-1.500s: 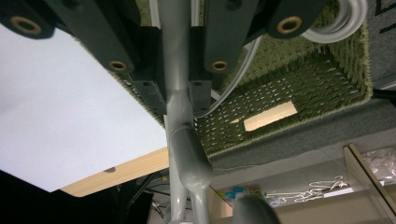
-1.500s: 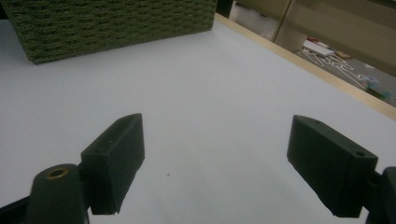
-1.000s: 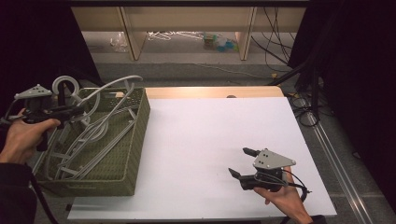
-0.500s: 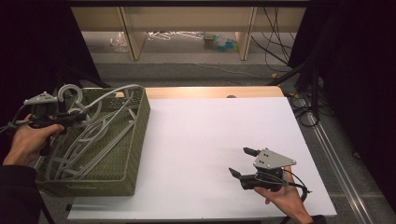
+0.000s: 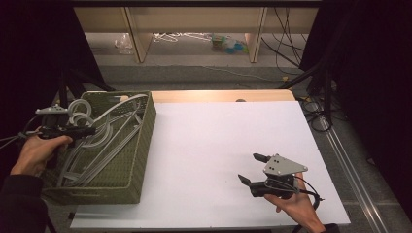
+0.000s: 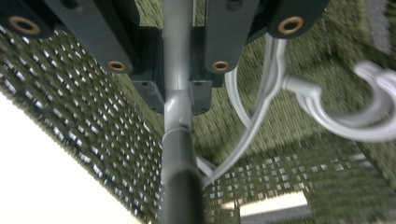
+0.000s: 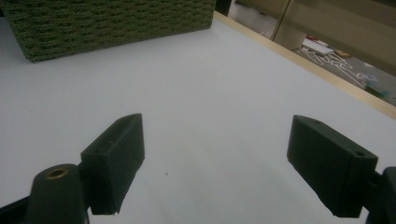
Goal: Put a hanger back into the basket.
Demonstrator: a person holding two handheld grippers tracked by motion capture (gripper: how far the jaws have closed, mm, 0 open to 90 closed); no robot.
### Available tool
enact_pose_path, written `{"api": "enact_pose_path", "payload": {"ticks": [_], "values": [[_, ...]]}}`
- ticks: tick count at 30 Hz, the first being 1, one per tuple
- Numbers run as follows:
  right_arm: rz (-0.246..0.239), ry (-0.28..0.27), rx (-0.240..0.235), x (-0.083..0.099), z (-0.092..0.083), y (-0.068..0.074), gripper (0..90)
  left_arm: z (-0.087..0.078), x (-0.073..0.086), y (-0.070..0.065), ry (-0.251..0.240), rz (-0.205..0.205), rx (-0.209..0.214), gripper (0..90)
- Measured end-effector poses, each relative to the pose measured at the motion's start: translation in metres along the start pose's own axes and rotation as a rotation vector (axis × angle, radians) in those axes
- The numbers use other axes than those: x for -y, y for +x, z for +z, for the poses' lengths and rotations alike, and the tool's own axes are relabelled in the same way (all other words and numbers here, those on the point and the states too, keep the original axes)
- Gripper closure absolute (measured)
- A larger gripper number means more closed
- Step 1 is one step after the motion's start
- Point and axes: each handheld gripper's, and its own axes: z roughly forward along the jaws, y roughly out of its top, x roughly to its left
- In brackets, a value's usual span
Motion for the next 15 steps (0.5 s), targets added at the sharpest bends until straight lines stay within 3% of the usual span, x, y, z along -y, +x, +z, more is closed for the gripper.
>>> {"api": "enact_pose_path", "payload": {"ticks": [5,12,15], "values": [[0.002,-0.001,0.005,0.0004,0.001,-0.0003,20.0,0.0049,0.0056,0.0,0.032,-0.004,0.028,78.6],[0.001,0.004,0.006,0.0005,-0.0002,-0.0009,19.9,0.0043,0.0034,-0.0008,0.06,0.006,0.027,78.7],[0.001,-0.003,0.008,0.0004,-0.0001,-0.0011,19.9,0.0049,0.0028,-0.0003,0.061,0.004,0.006,78.5]]}}
